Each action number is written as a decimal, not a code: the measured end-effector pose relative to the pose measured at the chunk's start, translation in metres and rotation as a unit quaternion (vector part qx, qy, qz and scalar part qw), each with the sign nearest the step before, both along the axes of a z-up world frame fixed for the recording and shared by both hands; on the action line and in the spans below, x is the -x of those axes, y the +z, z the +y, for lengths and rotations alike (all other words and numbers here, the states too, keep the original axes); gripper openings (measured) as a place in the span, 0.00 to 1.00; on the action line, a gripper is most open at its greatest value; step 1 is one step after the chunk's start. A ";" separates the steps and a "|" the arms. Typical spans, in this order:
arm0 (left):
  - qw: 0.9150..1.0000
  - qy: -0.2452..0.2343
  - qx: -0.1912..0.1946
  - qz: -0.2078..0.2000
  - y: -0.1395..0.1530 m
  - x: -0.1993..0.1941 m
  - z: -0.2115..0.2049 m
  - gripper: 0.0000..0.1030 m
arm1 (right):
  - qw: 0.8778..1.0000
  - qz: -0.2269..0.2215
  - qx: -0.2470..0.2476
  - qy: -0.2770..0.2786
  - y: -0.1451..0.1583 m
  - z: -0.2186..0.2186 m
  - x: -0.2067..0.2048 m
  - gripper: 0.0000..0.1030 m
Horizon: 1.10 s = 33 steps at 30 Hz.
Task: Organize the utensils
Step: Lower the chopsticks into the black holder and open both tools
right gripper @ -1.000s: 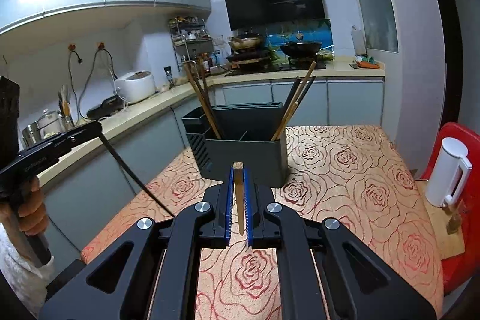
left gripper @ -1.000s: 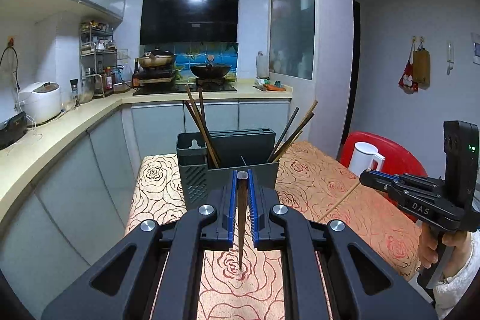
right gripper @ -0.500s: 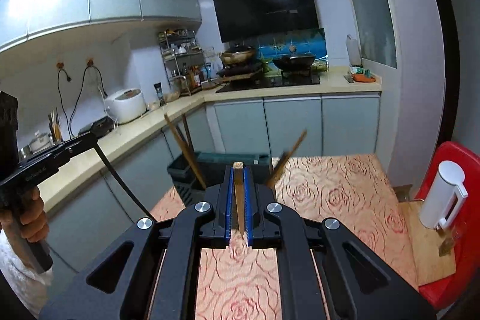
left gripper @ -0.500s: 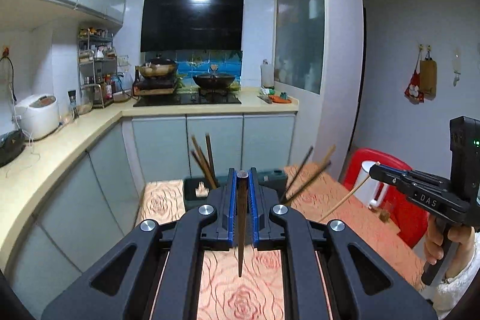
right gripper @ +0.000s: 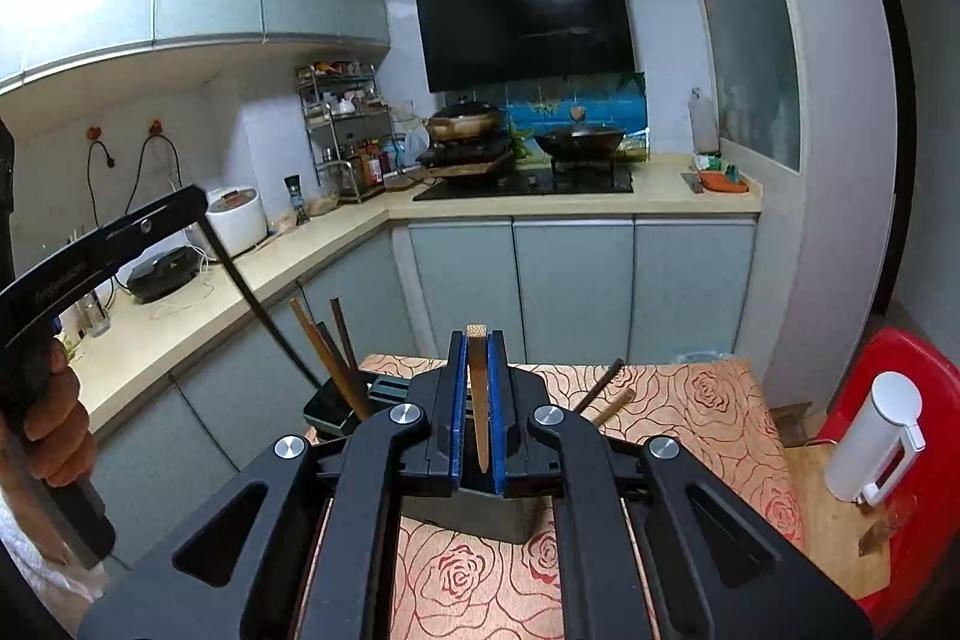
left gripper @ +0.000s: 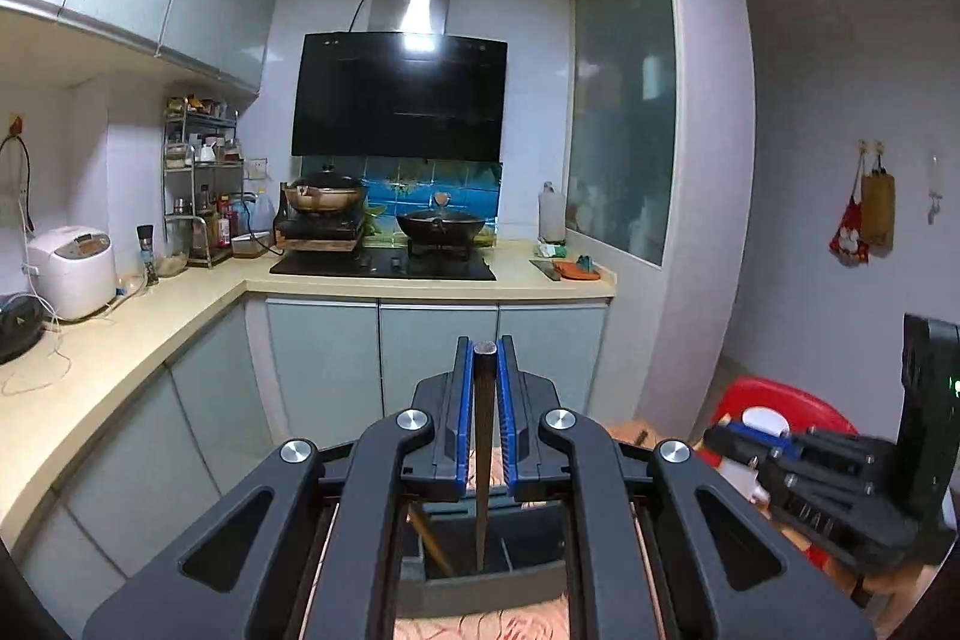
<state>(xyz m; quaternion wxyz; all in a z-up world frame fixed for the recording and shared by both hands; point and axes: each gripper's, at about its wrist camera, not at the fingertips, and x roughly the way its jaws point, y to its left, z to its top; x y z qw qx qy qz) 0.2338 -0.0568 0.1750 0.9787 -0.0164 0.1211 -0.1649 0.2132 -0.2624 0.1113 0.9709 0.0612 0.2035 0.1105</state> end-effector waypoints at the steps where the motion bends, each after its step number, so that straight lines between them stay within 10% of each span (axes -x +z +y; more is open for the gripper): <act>1: 1.000 0.000 0.002 0.004 -0.003 -0.006 -0.003 0.07 | 1.000 0.005 0.003 0.000 -0.001 0.002 -0.006 0.07; 16: 0.996 0.018 -0.016 0.087 -0.079 -0.068 -0.012 0.08 | 0.996 0.086 0.022 0.005 -0.048 0.028 -0.066 0.07; 20: 0.996 0.028 -0.019 0.077 -0.078 -0.063 -0.005 0.40 | 0.996 0.087 0.024 0.004 -0.055 0.029 -0.068 0.10; 24: 0.997 0.036 -0.013 0.071 -0.072 -0.055 0.004 0.51 | 0.996 0.082 0.024 -0.003 -0.054 0.028 -0.065 0.33; 33: 0.997 0.047 -0.008 0.063 -0.069 -0.030 0.018 0.75 | 0.998 0.054 0.018 -0.005 -0.041 0.021 -0.040 0.38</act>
